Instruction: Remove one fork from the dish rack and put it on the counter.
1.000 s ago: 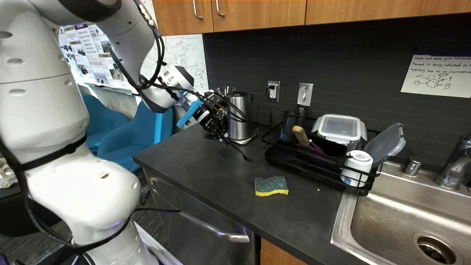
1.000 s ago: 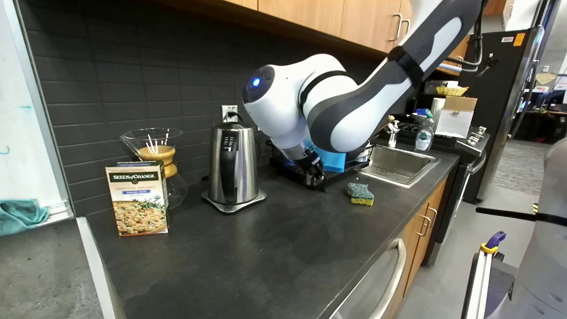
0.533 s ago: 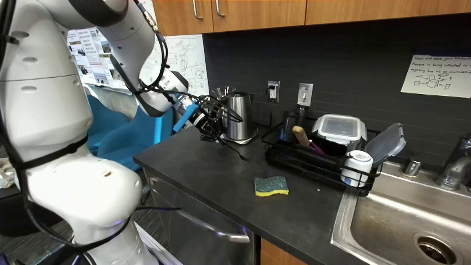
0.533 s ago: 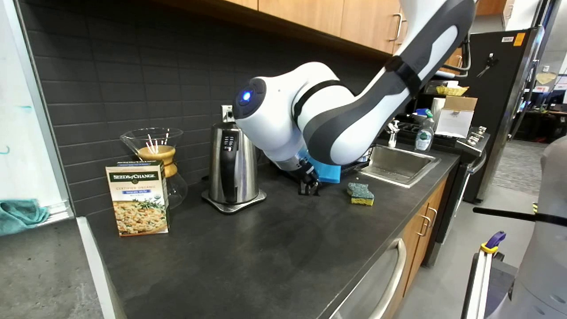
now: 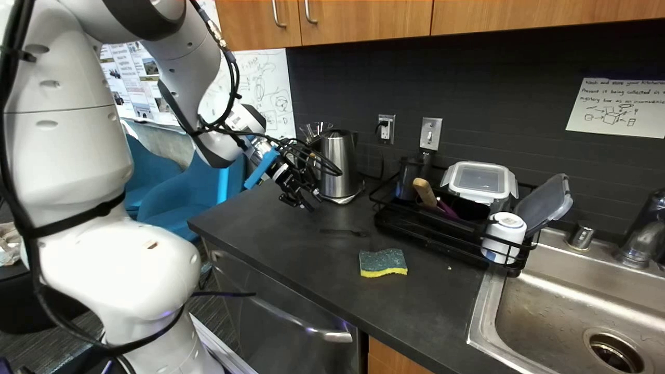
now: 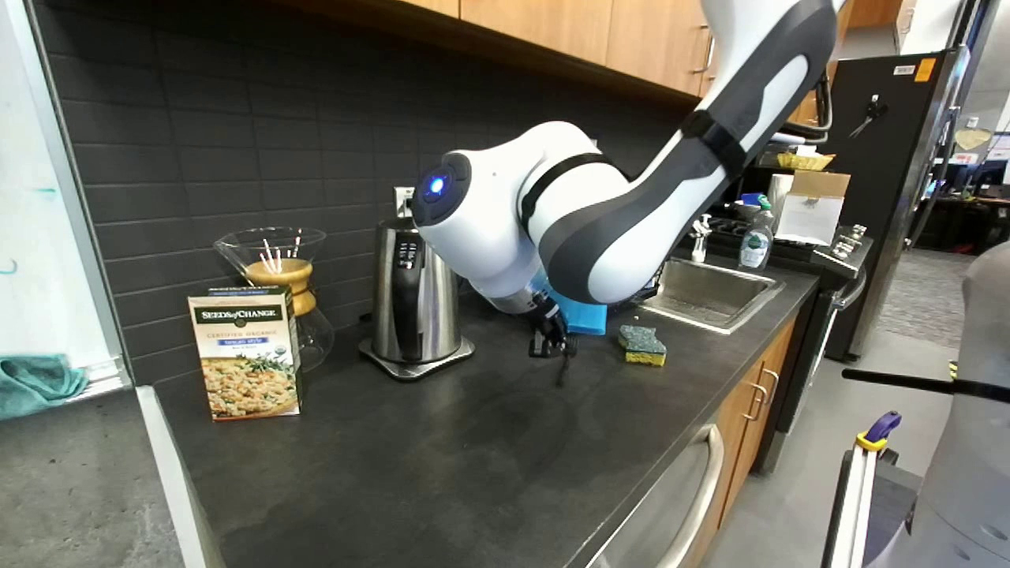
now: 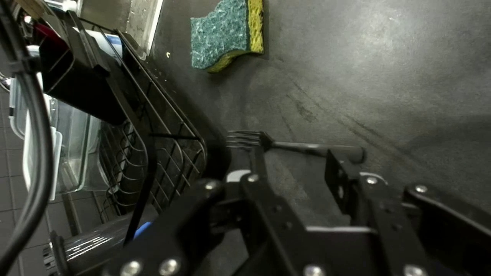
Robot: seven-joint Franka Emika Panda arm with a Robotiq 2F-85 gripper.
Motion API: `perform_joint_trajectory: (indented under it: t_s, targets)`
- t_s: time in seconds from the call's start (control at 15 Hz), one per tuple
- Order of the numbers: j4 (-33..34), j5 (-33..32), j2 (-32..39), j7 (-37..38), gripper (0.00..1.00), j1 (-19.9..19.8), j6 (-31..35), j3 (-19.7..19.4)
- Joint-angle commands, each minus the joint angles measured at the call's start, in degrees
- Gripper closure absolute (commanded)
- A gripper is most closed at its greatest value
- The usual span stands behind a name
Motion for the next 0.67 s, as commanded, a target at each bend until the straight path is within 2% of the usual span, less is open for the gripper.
perform_joint_trajectory:
  t_s: [0.0,0.2,0.33,0.6]
  targets:
    - [0.16,-0.14,0.06,0.81,0.25,1.06,-0.84,0.29]
    - [0.11,1.46,-0.58,-0.14,0.03,1.46,-0.64,0.60]
    - [0.15,3.70,-1.47,-1.35,0.00,1.36,-0.39,0.73]
    - [0.38,10.08,-4.49,-4.03,0.00,0.73,0.13,0.35]
